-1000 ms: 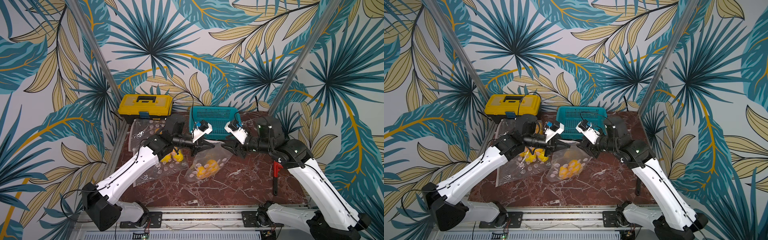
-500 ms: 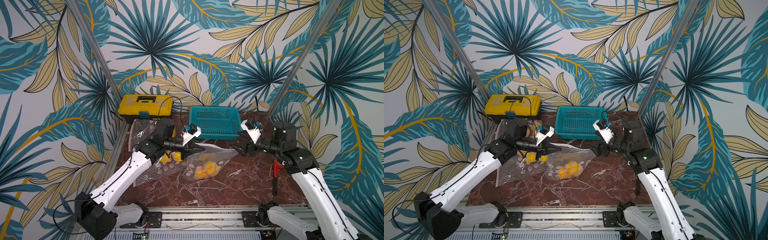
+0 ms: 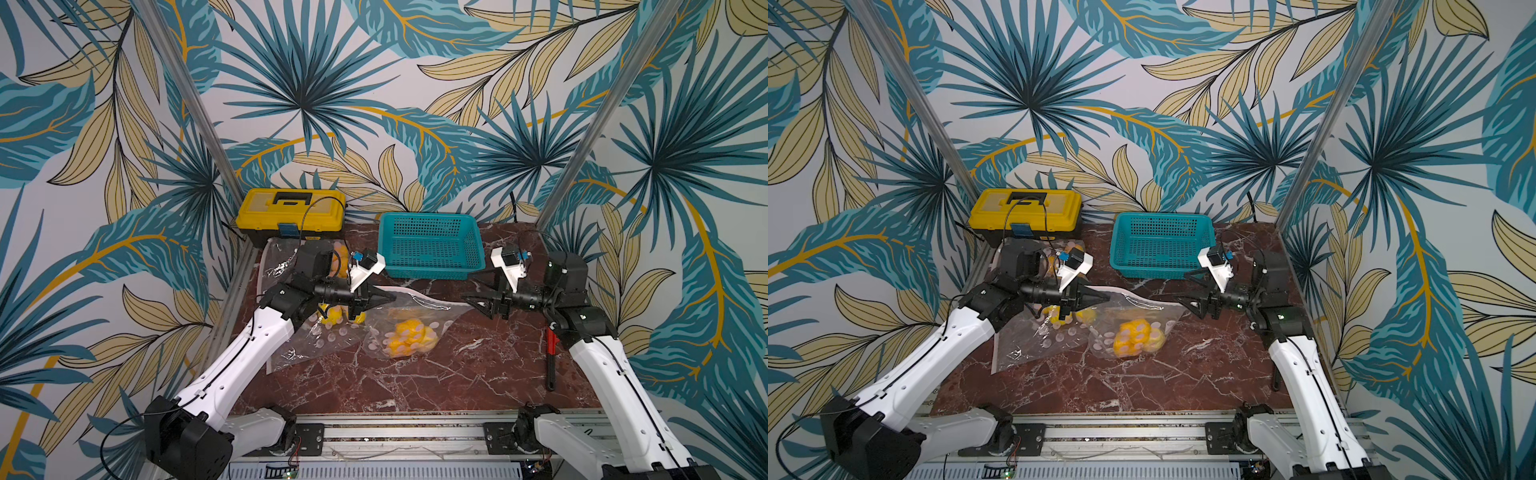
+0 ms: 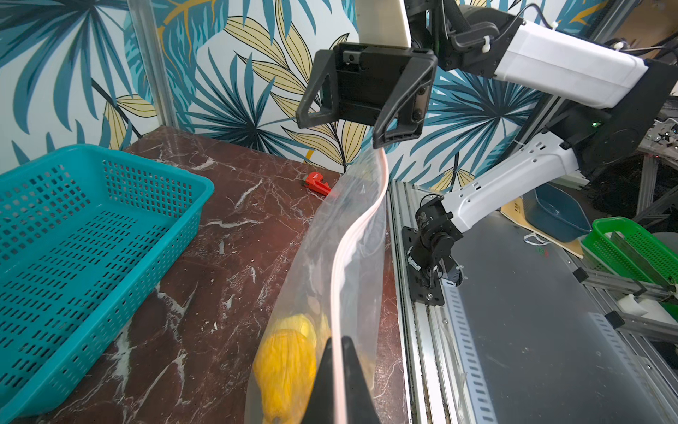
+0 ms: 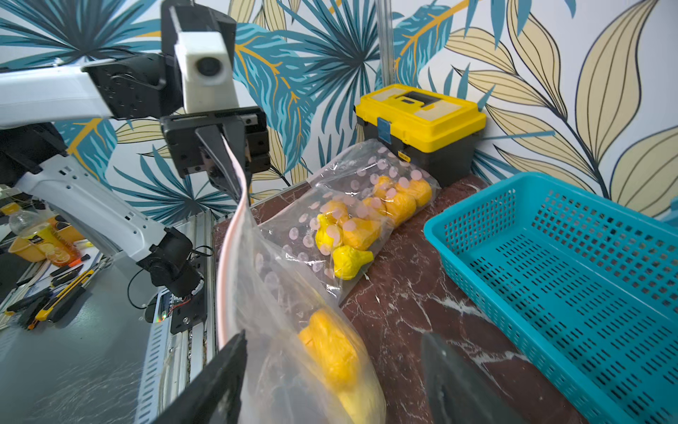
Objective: Open the zip-top bag and take out the pear
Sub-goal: Pick up the zipper food storage bag at the center of the board.
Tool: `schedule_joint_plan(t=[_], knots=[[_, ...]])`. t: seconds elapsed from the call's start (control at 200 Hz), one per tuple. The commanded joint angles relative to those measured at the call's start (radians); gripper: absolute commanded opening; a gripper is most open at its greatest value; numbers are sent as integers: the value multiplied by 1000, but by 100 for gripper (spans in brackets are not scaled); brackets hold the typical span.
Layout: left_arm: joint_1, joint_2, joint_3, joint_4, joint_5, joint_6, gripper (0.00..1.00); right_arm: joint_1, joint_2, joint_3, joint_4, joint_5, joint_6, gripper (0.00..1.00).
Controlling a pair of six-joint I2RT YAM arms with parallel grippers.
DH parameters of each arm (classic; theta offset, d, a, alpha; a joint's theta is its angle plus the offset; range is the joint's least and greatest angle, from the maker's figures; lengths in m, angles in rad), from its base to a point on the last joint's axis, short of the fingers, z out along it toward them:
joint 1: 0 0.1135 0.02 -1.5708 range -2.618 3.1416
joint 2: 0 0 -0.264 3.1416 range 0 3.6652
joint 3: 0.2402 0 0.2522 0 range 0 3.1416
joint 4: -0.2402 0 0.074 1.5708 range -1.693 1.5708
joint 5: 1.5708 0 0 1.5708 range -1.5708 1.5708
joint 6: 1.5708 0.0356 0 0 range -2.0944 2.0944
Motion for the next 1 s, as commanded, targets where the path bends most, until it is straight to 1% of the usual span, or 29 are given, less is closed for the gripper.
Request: schedule_joint_plan(t=[0.0,0.115,0.32,0.531,0.616,0.716,0.766,0.836,0.991], knots=[[17,-19,-11,4,46,3,0,-10,-14,-44,91,-59,26,73],[23,-14,-12,4,62,3,0,-14,-8,-75,205,-91,67,73],[45,-8,-15,4,53,-2,0,-16,-14,-106,261,-138,89,70],[85,-3,-31,4,88,-11,0,-16,-35,-201,435,-124,179,69],[91,-9,-40,4,100,-8,0,-16,-21,-227,467,-117,183,68],[94,-11,-49,4,103,-7,0,-15,5,-244,498,-129,182,64],[96,-11,-52,4,102,-8,0,-16,18,-257,539,-144,217,62],[98,-12,-56,4,97,-9,0,-16,38,-281,641,-172,286,60],[106,-10,-59,4,96,-9,0,-12,53,-352,829,-157,385,58]])
